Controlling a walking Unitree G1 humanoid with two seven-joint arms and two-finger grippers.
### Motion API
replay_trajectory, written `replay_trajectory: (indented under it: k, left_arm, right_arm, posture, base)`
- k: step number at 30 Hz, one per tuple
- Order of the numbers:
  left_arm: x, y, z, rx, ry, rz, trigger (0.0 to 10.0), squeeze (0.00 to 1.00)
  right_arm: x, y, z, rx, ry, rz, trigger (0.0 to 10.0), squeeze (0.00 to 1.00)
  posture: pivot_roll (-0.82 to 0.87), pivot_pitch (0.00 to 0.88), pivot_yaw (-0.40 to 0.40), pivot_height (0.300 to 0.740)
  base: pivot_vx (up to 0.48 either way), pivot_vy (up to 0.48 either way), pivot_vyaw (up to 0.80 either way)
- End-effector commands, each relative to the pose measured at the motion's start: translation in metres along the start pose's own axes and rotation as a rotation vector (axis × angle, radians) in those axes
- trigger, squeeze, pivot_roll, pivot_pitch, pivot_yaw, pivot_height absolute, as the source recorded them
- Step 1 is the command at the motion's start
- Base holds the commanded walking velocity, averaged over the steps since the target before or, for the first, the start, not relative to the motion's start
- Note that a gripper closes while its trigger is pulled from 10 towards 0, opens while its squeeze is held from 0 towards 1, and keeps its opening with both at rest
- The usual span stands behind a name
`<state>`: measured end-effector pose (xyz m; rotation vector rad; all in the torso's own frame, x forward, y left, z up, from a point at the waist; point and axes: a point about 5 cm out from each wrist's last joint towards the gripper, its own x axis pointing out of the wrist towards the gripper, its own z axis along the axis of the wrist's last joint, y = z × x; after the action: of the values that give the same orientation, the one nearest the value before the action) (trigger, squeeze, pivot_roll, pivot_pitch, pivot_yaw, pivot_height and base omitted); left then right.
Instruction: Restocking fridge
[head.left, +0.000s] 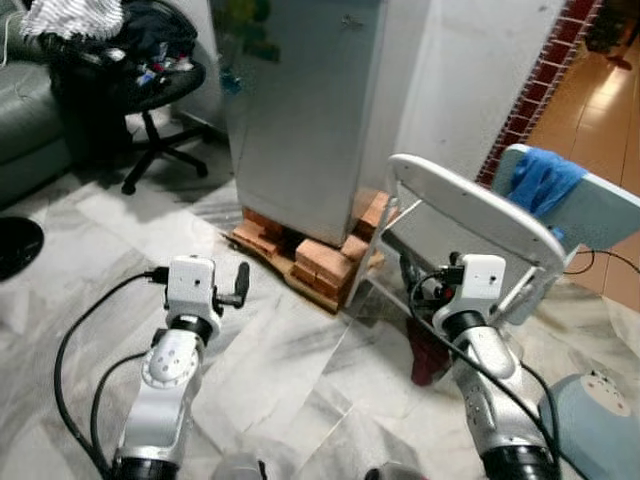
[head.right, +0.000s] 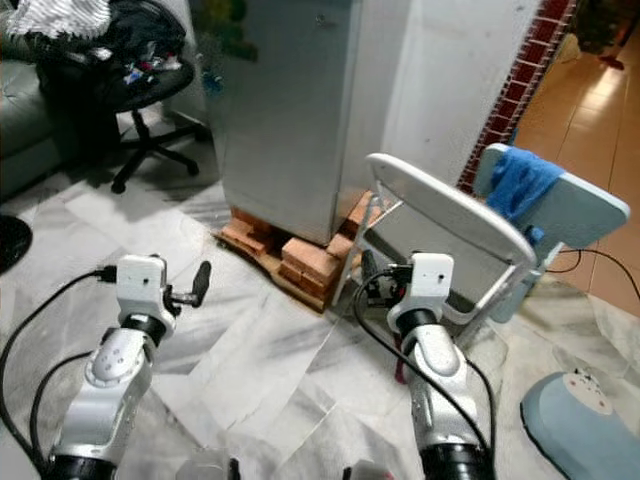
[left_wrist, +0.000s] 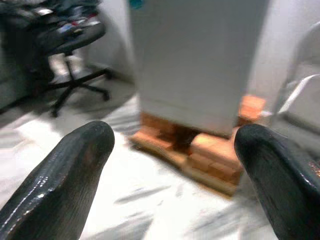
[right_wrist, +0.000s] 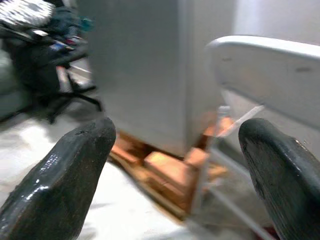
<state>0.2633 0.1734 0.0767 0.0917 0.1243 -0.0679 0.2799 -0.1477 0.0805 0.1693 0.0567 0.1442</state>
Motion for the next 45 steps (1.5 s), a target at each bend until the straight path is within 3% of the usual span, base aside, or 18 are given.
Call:
replay_trajectory:
  k: [1,13,14,24,25,26,27,28,29,44,45]
  left_arm:
    - [0.002,-0.001,0.003,-0.009,-0.007,-0.009,10.0,1.00]
    - [0.002,0.002,0.003,0.000,-0.007,-0.004,10.0,1.00]
    - [0.002,0.002,0.003,0.001,-0.007,-0.003,10.0,1.00]
    - [0.003,0.003,0.004,0.002,-0.007,0.001,10.0,1.00]
    - [0.004,0.003,0.004,0.002,-0.007,0.002,10.0,1.00]
    - [0.004,0.003,0.004,0.002,-0.007,0.002,10.0,1.00]
    - [0.004,0.004,0.005,0.002,-0.009,0.001,10.0,1.00]
    - [0.004,0.004,0.005,0.002,-0.009,0.001,10.0,1.00]
    - [0.005,0.004,0.005,0.002,-0.011,0.002,10.0,1.00]
    - [0.011,0.007,0.020,0.010,-0.048,0.007,10.0,1.00]
    - [0.009,0.008,0.018,0.006,-0.044,0.009,10.0,1.00]
  right_arm:
    - [-0.001,-0.005,-0.001,-0.016,0.010,-0.012,10.0,0.00]
    - [-0.003,-0.006,0.000,-0.010,-0.001,-0.016,10.0,0.00]
    - [-0.003,-0.007,0.000,-0.007,-0.002,-0.023,0.0,0.00]
    - [-0.003,-0.009,0.000,-0.012,-0.007,-0.031,0.0,0.00]
    - [-0.003,-0.009,0.000,-0.014,-0.006,-0.035,0.9,0.00]
    - [-0.003,-0.009,0.000,-0.019,-0.005,-0.039,4.2,0.00]
    - [-0.002,-0.009,0.000,-0.017,-0.005,-0.040,10.0,0.00]
    - [-0.002,-0.009,0.000,-0.017,-0.005,-0.040,10.0,0.00]
    - [-0.002,-0.009,0.000,-0.013,-0.008,-0.041,10.0,1.00]
    - [0.001,-0.016,0.010,-0.045,-0.040,-0.076,10.0,1.00]
    - [-0.001,-0.015,0.010,-0.032,-0.046,-0.073,8.8,1.00]
  posture:
    - [0.05,0.047,-0.018,0.740]
    - [0.05,0.049,-0.018,0.740]
    - [0.05,0.050,-0.018,0.740]
    - [0.05,0.051,-0.016,0.740]
    - [0.05,0.051,-0.015,0.740]
    - [0.05,0.052,-0.015,0.740]
    - [0.05,0.052,-0.015,0.740]
    - [0.05,0.052,-0.015,0.740]
    - [0.05,0.053,-0.014,0.740]
    - [0.06,0.096,-0.011,0.740]
    - [0.05,0.094,-0.010,0.740]
  base:
    - [0.000,0.480,-0.80]
    - [0.000,0.480,-0.70]
    - [0.000,0.480,0.00]
    - [0.000,0.480,0.00]
    - [0.000,0.480,0.00]
    - [0.000,0.480,0.00]
    - [0.000,0.480,0.00]
    - [0.000,0.480,0.00]
    - [0.000,0.480,0.00]
    - [0.000,0.480,0.00]
    - [0.000,0.480,0.00]
